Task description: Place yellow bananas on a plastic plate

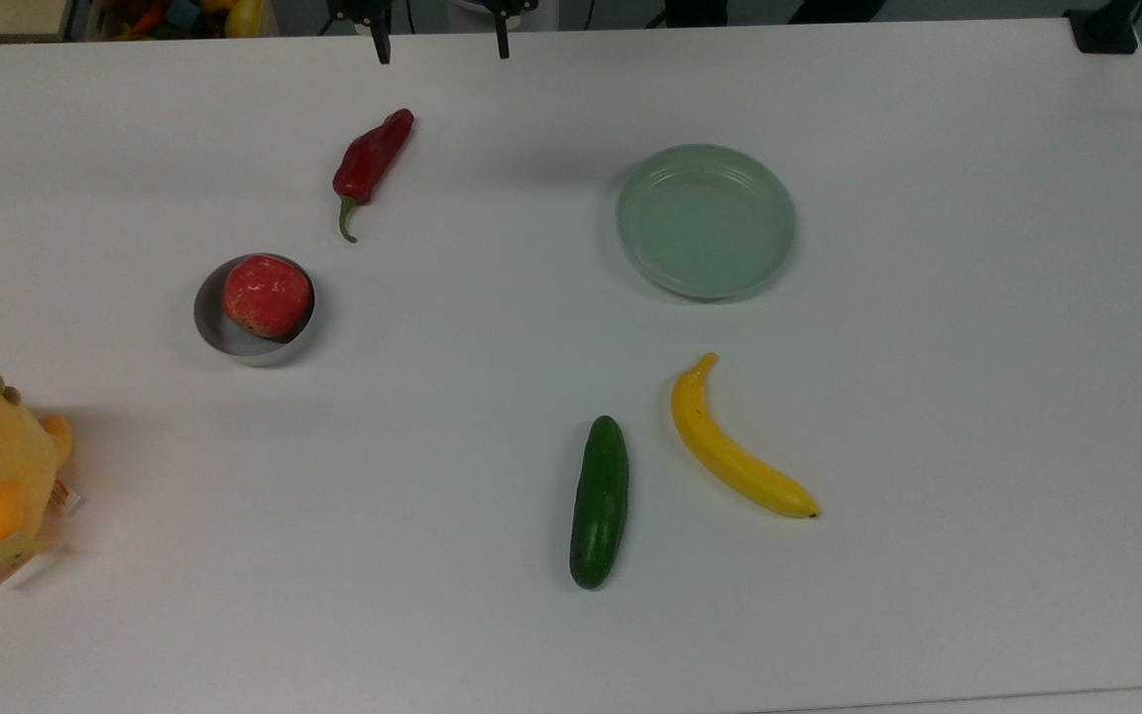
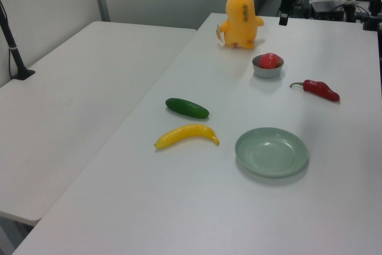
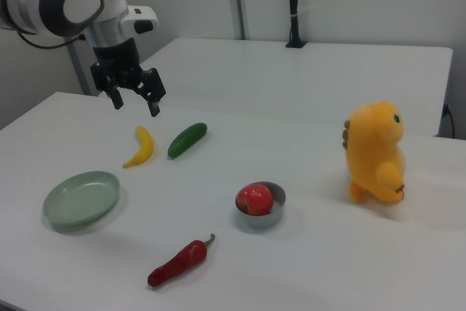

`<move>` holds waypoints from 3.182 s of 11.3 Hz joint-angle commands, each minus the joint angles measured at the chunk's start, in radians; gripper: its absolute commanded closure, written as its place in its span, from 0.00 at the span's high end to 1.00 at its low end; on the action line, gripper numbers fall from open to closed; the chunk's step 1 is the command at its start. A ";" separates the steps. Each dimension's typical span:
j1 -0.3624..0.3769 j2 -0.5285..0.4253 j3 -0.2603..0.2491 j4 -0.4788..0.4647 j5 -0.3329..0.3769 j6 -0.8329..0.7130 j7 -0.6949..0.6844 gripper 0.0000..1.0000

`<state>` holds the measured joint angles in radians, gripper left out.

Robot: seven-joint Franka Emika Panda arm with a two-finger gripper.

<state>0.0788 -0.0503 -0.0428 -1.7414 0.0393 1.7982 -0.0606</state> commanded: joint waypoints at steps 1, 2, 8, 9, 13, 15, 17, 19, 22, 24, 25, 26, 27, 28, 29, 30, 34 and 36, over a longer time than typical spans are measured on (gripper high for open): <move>0.004 -0.013 -0.008 -0.018 0.019 0.010 -0.031 1.00; 0.009 -0.011 -0.006 -0.021 0.019 0.010 -0.031 1.00; 0.018 0.066 0.017 -0.033 0.020 0.012 -0.036 1.00; 0.019 0.081 0.027 -0.033 0.021 0.023 -0.034 1.00; 0.065 0.171 0.046 -0.029 0.010 0.164 -0.021 1.00; 0.071 0.210 0.046 -0.026 0.011 0.249 -0.021 1.00; 0.100 0.275 0.046 -0.026 0.014 0.390 -0.019 1.00; 0.113 0.323 0.050 -0.024 0.019 0.492 -0.016 1.00; 0.153 0.429 0.053 0.092 0.001 0.535 0.102 1.00; 0.191 0.493 0.053 0.135 -0.013 0.540 0.128 1.00; 0.197 0.530 0.053 0.170 -0.018 0.555 0.133 1.00; 0.205 0.556 0.053 0.184 -0.030 0.601 0.134 1.00; 0.216 0.567 0.053 0.180 -0.050 0.642 0.142 1.00; 0.222 0.584 0.053 0.180 -0.056 0.665 0.160 1.00; 0.225 0.605 0.053 0.183 -0.065 0.687 0.171 1.00; 0.226 0.621 0.053 0.181 -0.073 0.710 0.179 1.00; 0.254 0.693 0.061 0.183 -0.174 0.793 0.307 0.95; 0.248 0.707 0.087 0.183 -0.213 0.808 0.331 0.70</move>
<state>0.3244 0.6325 0.0275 -1.5800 -0.1272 2.5864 0.2196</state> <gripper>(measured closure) 0.044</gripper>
